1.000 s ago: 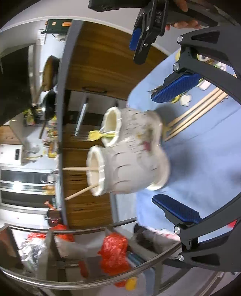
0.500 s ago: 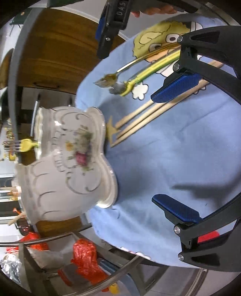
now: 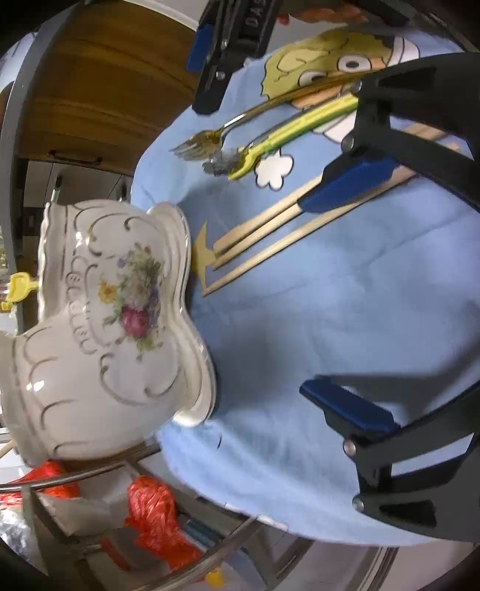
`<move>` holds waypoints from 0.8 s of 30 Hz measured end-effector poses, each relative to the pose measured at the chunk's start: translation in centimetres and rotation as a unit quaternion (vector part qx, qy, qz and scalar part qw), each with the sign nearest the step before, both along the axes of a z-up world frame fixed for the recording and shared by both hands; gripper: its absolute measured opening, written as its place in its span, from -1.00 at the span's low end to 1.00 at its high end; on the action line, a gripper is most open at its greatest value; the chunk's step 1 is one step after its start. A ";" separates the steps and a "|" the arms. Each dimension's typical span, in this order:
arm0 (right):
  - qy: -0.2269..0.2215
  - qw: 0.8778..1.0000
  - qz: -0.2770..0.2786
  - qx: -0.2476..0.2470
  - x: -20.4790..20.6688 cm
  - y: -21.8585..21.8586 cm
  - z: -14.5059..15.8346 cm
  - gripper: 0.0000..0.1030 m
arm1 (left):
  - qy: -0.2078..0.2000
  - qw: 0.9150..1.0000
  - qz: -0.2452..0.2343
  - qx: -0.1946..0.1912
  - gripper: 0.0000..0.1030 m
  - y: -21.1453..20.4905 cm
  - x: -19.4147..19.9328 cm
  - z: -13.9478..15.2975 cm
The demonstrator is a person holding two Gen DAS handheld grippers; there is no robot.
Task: Organize utensils
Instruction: 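Grasp a chopstick with the left tool while the right tool grasps a gold fork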
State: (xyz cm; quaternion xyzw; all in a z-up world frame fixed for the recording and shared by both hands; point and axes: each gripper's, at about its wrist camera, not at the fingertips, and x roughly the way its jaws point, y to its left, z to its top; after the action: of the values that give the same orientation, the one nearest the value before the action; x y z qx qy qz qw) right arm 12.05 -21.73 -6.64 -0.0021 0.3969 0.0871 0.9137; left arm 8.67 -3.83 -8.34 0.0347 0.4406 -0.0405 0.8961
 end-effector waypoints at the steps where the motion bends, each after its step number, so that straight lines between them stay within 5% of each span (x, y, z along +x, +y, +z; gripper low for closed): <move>1: 0.004 1.000 0.002 -0.001 0.1 0.1 -0.1 0.54 | 0.001 1.000 -0.001 0.001 0.59 -0.1 0.0 0.0; 3: 0.016 1.000 0.007 0.001 0.3 0.5 -0.4 0.18 | -0.004 1.000 -0.008 0.006 0.39 -0.6 -0.1 0.1; 6: 0.029 0.999 0.019 0.012 0.7 1.1 -0.8 -0.10 | -0.005 1.000 -0.021 -0.001 -0.03 -0.9 0.0 0.4; 14: 0.043 0.998 0.048 0.021 1.5 2.7 -1.0 -0.30 | 0.007 0.999 -0.034 -0.029 -0.70 0.1 0.8 1.0; 19: 0.048 0.998 0.046 0.009 2.5 3.1 -1.5 -0.41 | 0.019 0.998 -0.041 -0.041 -0.76 0.7 1.0 1.2; 24: 0.049 0.997 0.051 0.015 2.7 3.4 -1.6 -0.83 | 0.020 0.998 -0.037 -0.050 -0.73 0.9 1.6 1.2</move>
State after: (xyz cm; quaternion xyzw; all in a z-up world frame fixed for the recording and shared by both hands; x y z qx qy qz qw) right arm 14.78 -18.35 -8.28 -0.0047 0.4390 0.1395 0.8876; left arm 10.22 -2.93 -7.15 0.0052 0.4542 -0.0958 0.8857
